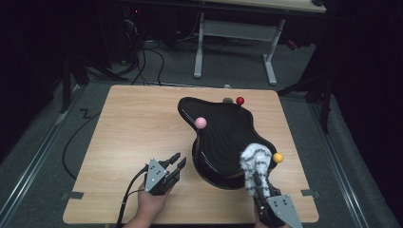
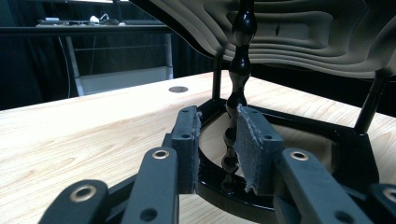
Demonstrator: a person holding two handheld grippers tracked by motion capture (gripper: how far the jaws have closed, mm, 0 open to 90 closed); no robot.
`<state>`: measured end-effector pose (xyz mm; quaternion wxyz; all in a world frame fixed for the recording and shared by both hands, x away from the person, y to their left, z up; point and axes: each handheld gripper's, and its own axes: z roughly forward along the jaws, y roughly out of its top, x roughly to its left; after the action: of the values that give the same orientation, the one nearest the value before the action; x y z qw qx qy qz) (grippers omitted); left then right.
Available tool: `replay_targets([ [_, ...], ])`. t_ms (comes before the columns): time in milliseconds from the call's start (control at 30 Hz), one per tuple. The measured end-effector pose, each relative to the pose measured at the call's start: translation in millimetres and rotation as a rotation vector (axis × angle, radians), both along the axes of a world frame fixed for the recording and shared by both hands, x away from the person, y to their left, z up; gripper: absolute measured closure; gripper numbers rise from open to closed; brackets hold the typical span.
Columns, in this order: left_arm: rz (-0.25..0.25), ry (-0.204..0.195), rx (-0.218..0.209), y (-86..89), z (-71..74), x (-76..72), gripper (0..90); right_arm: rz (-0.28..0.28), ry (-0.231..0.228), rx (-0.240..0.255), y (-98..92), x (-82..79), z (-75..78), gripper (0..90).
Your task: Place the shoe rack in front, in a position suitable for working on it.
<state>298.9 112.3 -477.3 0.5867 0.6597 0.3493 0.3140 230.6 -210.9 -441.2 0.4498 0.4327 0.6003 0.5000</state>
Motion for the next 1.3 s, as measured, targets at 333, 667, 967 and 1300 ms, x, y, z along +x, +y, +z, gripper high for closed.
replay_targets([
  [333,0.01,0.001,-0.001,5.1,-0.4,-0.6,69.1,0.216,-0.124,0.002,61.1,-31.4,27.6,79.6],
  [667,0.005,0.009,-0.003,4.1,-1.1,0.3,69.1,0.139,-0.073,-0.02,44.0,-19.2,9.0,79.6],
  [967,-0.004,0.008,-0.009,2.2,-0.4,2.2,69.1,-0.085,0.06,-0.023,-18.2,14.3,-22.5,79.5],
  [1300,-0.004,0.02,0.003,5.5,-1.2,0.9,69.1,-0.15,0.108,0.031,-44.6,31.1,-26.7,79.7],
])
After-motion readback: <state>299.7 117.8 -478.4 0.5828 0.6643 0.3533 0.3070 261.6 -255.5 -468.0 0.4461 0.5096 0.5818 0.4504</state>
